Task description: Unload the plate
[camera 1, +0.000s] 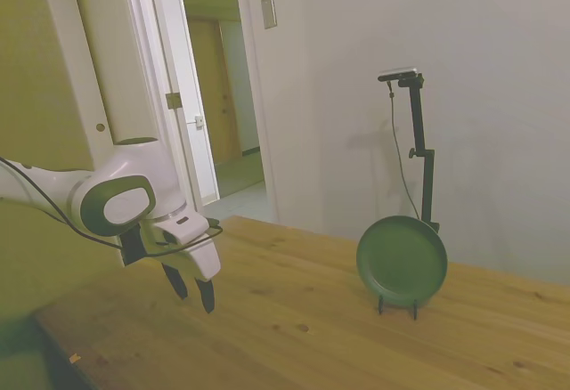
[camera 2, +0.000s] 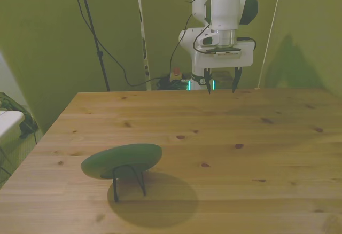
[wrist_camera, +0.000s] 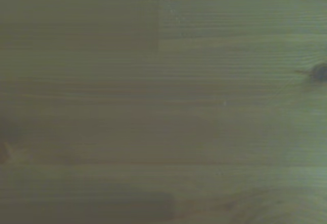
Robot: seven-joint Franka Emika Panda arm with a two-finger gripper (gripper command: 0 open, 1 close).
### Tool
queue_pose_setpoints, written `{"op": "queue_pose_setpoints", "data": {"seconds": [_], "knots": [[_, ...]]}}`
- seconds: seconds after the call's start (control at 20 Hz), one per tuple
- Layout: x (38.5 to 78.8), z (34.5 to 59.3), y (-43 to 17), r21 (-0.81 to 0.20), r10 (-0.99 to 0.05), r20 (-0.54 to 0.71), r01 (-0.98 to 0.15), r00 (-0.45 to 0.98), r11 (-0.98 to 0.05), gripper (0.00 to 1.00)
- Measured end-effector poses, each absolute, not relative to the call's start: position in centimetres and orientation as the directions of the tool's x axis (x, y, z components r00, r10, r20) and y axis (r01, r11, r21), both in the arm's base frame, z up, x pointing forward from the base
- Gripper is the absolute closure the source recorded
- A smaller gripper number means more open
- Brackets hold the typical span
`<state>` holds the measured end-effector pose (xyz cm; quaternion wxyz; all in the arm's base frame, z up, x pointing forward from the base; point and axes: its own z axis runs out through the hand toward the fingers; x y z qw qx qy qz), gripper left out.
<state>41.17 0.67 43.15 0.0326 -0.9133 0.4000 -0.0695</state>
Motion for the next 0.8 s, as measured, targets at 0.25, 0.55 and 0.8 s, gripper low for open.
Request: {"op": "queue_pose_setpoints", "data": {"seconds": [0.25,0.55,0.8], "knots": [[41.6,45.1,-2.6,-0.134,-0.765,0.138,-0.753,0.629,-0.644,0.0],[42.6,50.9,-10.8,-0.257,-0.83,0.291,-0.797,0.475,-0.546,0.0],[45.2,53.2,-17.8,-0.317,-0.862,0.368,-0.824,0.349,-0.469,0.0]]}}
